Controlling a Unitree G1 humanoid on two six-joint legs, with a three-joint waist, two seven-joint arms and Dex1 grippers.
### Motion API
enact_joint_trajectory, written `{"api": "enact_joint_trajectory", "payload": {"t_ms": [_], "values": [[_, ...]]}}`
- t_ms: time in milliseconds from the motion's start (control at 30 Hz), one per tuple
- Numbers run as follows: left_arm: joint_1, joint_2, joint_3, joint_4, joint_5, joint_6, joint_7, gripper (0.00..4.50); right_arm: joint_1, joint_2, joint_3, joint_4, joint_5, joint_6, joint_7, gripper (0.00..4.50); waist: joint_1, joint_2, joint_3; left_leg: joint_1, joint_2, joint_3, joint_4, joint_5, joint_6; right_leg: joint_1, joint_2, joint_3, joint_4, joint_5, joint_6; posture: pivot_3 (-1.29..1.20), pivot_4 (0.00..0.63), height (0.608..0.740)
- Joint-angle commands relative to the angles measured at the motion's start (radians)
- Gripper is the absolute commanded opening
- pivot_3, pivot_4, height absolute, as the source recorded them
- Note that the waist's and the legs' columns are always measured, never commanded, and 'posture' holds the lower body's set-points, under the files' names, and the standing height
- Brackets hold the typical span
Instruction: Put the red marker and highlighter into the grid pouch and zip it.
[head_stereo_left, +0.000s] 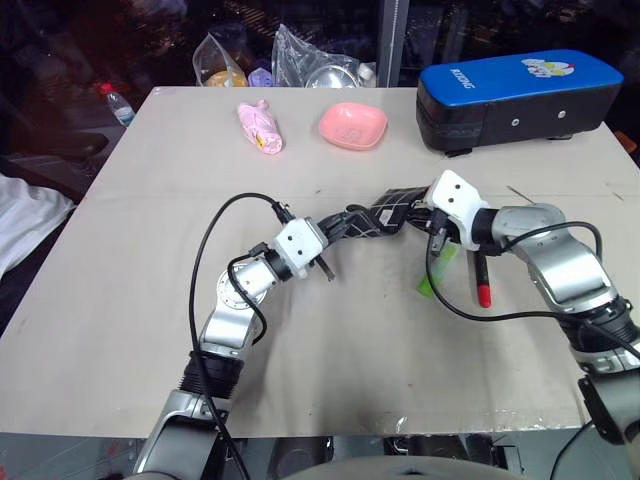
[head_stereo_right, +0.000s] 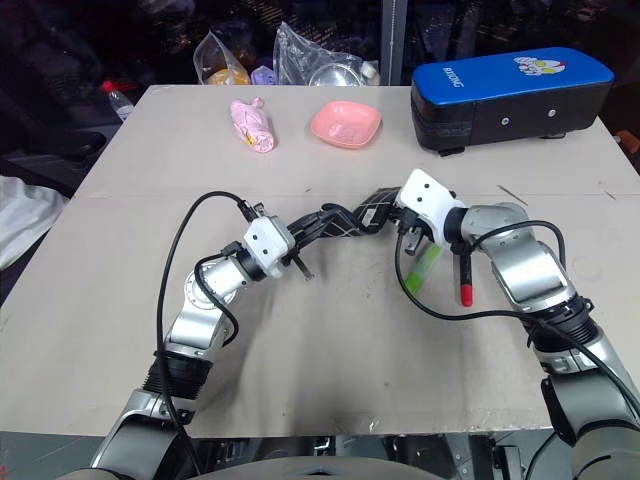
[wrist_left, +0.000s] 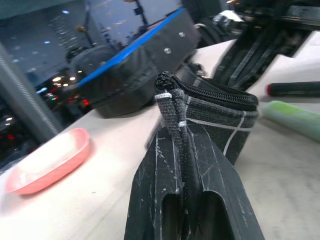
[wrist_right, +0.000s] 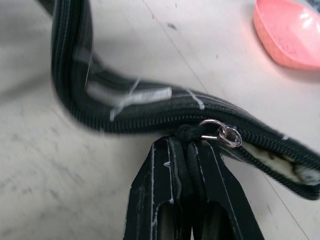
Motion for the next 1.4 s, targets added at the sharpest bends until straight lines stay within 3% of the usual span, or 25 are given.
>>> {"api": "enact_joint_trajectory", "payload": {"t_ms": [33, 200, 433, 667, 1000, 1400], "values": [[-0.029, -0.003, 0.032, 0.001, 0.050, -0.046, 0.085, 0.00, -0.006, -0.010, -0.044, -0.031, 0.008, -0.002, 0.000, 0.03, 0.001, 0.000, 0.000, 0.000, 0.000, 0.000, 0.000, 0.000, 0.000, 0.000, 0.000, 0.000, 0.000, 0.000, 0.000, 0.00, 0.150, 0.738], [-0.034, -0.007, 0.022, 0.000, 0.071, -0.058, 0.118, 0.00, -0.010, 0.000, -0.051, -0.057, 0.024, 0.033, -0.003, 0.03, 0.001, 0.000, 0.000, 0.000, 0.000, 0.000, 0.000, 0.000, 0.000, 0.000, 0.000, 0.000, 0.000, 0.000, 0.000, 0.00, 0.150, 0.738], [-0.027, -0.018, 0.000, -0.008, 0.093, -0.077, 0.130, 0.00, -0.026, 0.100, -0.063, -0.152, 0.107, 0.195, -0.041, 0.03, -0.001, 0.000, 0.000, 0.000, 0.000, 0.000, 0.000, 0.000, 0.000, 0.000, 0.000, 0.000, 0.001, 0.000, 0.000, 0.00, 0.150, 0.738], [-0.028, -0.037, 0.021, -0.029, 0.119, -0.104, 0.195, 0.00, -0.053, 0.292, -0.171, -0.163, 0.168, 0.441, -0.237, 0.03, -0.001, 0.000, 0.000, 0.000, 0.000, 0.000, 0.000, 0.000, -0.001, 0.000, -0.001, 0.000, 0.001, 0.000, 0.000, 0.00, 0.150, 0.738], [-0.047, -0.043, 0.080, -0.032, 0.180, -0.111, 0.355, 0.00, -0.083, 0.360, -0.264, -0.121, 0.197, 0.507, -0.361, 0.03, -0.001, 0.000, 0.000, -0.001, 0.000, 0.000, 0.000, 0.000, -0.001, 0.000, -0.002, -0.001, 0.001, 0.000, 0.000, 0.00, 0.150, 0.738], [-0.032, -0.049, 0.040, -0.022, 0.200, -0.122, 0.357, 0.00, -0.105, 0.533, -0.334, -0.186, 0.323, 0.624, -0.450, 0.03, -0.003, 0.000, 0.000, -0.001, 0.000, -0.001, 0.000, 0.000, -0.001, -0.001, -0.002, -0.001, 0.001, 0.000, 0.000, 0.00, 0.150, 0.738]]}}
